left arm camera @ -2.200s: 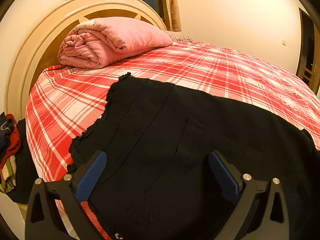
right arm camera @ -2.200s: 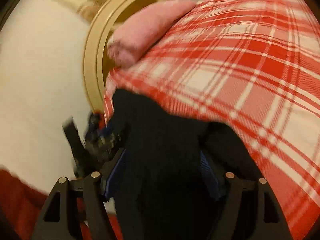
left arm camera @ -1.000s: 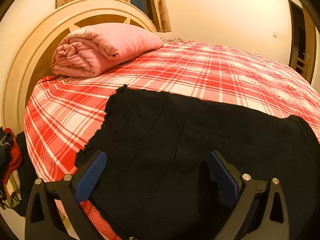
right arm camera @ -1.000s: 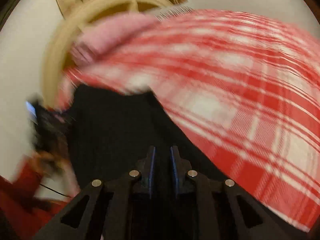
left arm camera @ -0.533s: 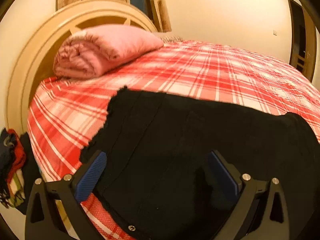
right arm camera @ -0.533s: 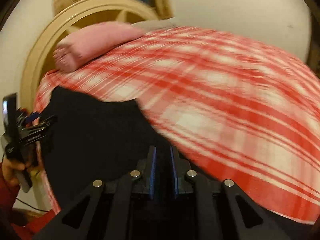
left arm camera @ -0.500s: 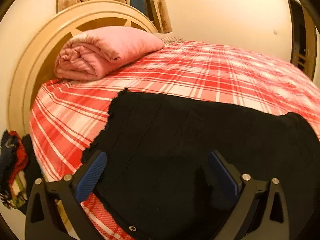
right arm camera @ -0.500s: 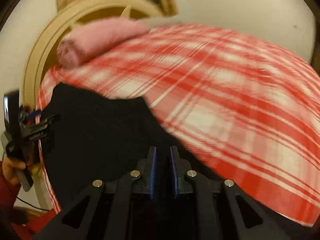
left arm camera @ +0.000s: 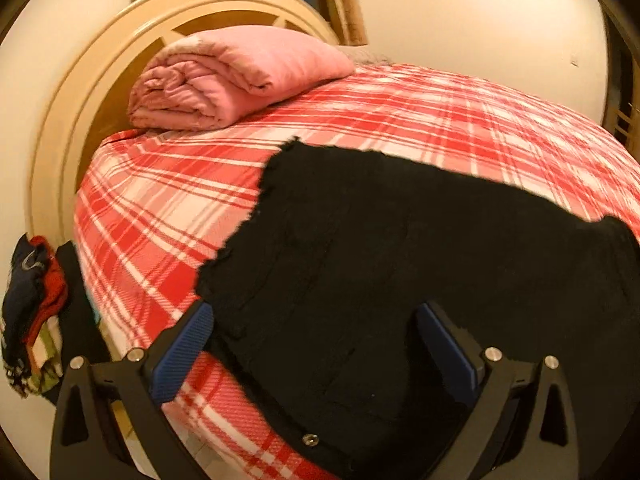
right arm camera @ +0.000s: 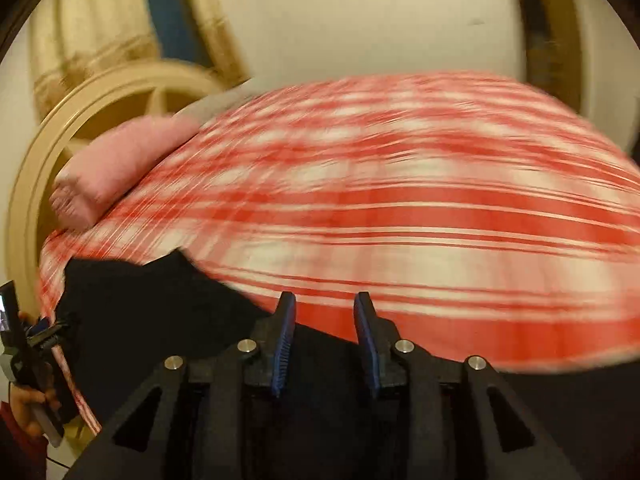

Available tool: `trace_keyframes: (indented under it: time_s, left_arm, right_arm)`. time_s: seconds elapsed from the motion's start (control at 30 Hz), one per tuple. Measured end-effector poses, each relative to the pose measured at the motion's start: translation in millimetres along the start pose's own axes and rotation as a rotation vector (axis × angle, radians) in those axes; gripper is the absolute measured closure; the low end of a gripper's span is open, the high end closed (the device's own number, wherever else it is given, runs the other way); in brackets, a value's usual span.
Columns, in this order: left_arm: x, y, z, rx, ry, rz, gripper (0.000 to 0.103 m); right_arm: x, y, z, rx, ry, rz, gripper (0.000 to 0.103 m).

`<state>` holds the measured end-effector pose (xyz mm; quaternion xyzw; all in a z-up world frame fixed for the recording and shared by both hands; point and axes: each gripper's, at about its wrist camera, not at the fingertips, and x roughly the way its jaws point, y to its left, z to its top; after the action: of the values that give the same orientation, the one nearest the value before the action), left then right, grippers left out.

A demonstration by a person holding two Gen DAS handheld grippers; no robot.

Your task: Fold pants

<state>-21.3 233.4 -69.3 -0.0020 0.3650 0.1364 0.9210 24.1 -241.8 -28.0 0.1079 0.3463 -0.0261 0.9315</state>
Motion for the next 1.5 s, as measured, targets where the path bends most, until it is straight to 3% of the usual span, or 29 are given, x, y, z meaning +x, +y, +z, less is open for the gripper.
trace_keyframes:
  time_s: [0.03, 0.1, 0.2, 0.3, 0.43, 0.6, 0.7, 0.8, 0.87, 0.93, 0.97, 1.1, 1.27, 1.37, 1.5]
  left_arm:
    - [-5.1, 1.0, 2.7, -0.019, -0.009, -0.015, 0.000]
    - [-15.8, -0.5, 7.5, -0.053, -0.032, -0.065, 0.000]
    - [-32.9, -14.2, 18.2, -0.067, -0.074, -0.130, 0.000]
    - [-48.7, -39.5, 23.2, -0.024, -0.114, -0.176, 0.000]
    - [-63.4, -72.3, 19.5, 0.050, -0.123, -0.221, 0.000]
    - [-79.5, -97.9, 11.6, 0.121, -0.125, -0.240, 0.000]
    - [-86.8, -104.2, 12.0, 0.148, -0.130, -0.236, 0.000]
    - [-90.9, -105.2, 12.7, 0.158, -0.141, -0.229, 0.000]
    - [-89.9, -104.0, 12.6, 0.150, -0.138, -0.227, 0.000]
    - [-88.3, -102.5, 11.5, 0.133, -0.127, -0.234, 0.000]
    - [-86.8, -100.2, 11.3, 0.123, -0.120, -0.242, 0.000]
    - [-84.5, -94.2, 9.0, 0.102, -0.111, -0.254, 0.000]
    - [-83.9, -78.2, 9.9, 0.072, -0.121, -0.246, 0.000]
    - [-80.4, -68.7, 11.7, 0.041, -0.114, -0.252, 0.000]
    - [-75.6, -61.0, 11.3, 0.008, -0.091, -0.275, 0.000]
  right_arm:
    - [-29.4, -29.3, -7.4, 0.059, -0.038, -0.058, 0.041]
    - [-77.9, -74.1, -23.2, 0.156, -0.092, -0.165, 0.024]
    - [-151.0, -163.5, -49.2, 0.324, -0.128, -0.361, 0.024]
    - [-185.5, -229.7, -70.9, 0.465, -0.078, -0.386, 0.024]
    - [-184.4, -280.3, -92.1, 0.516, 0.058, -0.438, 0.024]
    - [-163.9, -299.1, -110.1, 0.525, 0.141, -0.413, 0.024]
    - [-148.1, -288.2, -114.3, 0.450, 0.230, -0.451, 0.024]
    - [-145.3, -284.6, -115.5, 0.441, 0.255, -0.432, 0.025]
    - [-146.0, -279.1, -117.3, 0.401, 0.273, -0.409, 0.034]
    - [-148.2, -278.2, -119.1, 0.402, 0.276, -0.374, 0.059]
    - [-151.8, -277.4, -120.5, 0.407, 0.271, -0.347, 0.066]
    - [-159.5, -263.4, -112.4, 0.393, 0.263, -0.315, 0.080]
    - [-190.4, -169.6, -56.2, 0.273, 0.094, -0.152, 0.080]
    - [-183.4, -90.4, -28.1, 0.126, 0.067, -0.031, 0.080]
    - [-141.3, 8.9, -22.9, -0.009, 0.080, 0.100, 0.080]
